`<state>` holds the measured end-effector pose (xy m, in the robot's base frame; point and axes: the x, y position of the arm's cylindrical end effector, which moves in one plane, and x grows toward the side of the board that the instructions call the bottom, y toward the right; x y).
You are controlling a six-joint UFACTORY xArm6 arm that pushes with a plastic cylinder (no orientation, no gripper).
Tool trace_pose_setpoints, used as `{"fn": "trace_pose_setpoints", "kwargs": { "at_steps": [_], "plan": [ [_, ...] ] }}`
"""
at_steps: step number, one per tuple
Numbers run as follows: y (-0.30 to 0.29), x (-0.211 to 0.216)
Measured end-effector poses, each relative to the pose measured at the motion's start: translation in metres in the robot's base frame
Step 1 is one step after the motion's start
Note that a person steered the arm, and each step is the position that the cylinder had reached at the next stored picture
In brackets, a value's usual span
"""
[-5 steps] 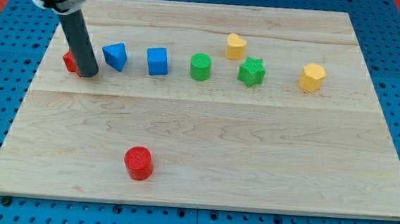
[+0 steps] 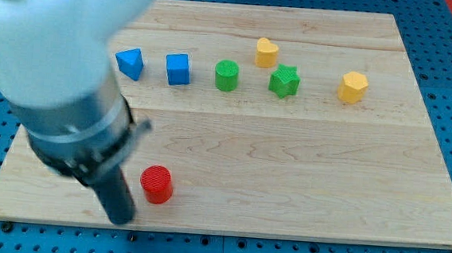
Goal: Place the red circle in between the blue blocks
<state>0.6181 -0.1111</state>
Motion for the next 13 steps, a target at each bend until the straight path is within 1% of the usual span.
{"fn": "trace_pose_setpoints", "kwargs": {
  "at_steps": [1, 2, 3, 4, 5, 6, 7, 8, 9, 10, 11, 12, 13],
  "plan": [
    [0.044, -0.012],
    [0.049, -0.071],
    [0.050, -0.115],
    [0.074, -0.066],
    [0.002, -0.064],
    [-0.011, -0.120],
    [-0.015, -0.159],
    [-0.012, -0.177],
    [0.003, -0.198],
    [0.009, -0.203],
    [0.041, -0.201],
    [0.048, -0.238],
    [0.034, -0.234]
  ]
}}
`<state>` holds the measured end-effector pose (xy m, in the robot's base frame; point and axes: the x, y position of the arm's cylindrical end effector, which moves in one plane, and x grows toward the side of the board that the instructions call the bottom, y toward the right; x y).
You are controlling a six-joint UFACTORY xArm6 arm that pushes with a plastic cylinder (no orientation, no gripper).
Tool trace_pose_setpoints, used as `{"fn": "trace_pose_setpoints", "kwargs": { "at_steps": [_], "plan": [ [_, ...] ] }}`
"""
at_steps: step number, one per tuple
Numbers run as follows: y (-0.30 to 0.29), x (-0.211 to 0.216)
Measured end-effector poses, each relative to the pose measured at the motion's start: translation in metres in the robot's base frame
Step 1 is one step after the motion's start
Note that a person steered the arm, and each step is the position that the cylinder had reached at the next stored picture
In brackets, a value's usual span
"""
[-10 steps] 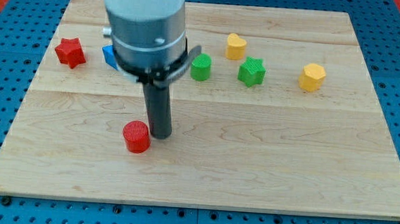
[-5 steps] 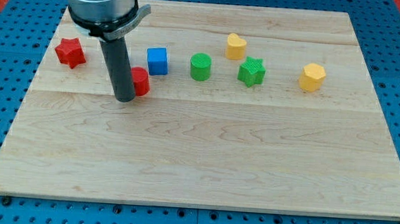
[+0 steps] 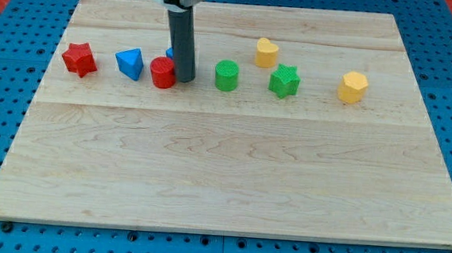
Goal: Place the red circle in between the blue blocks
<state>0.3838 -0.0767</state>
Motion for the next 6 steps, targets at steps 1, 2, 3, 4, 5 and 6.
{"fn": "trace_pose_setpoints", "kwargs": {
  "at_steps": [1, 2, 3, 4, 5, 6],
  "plan": [
    [0.011, 0.024],
    [-0.010, 0.013],
    [-0.022, -0.002],
    [-0.003, 0.001],
    [0.025, -0.002],
    [0.033, -0.028]
  ]
}}
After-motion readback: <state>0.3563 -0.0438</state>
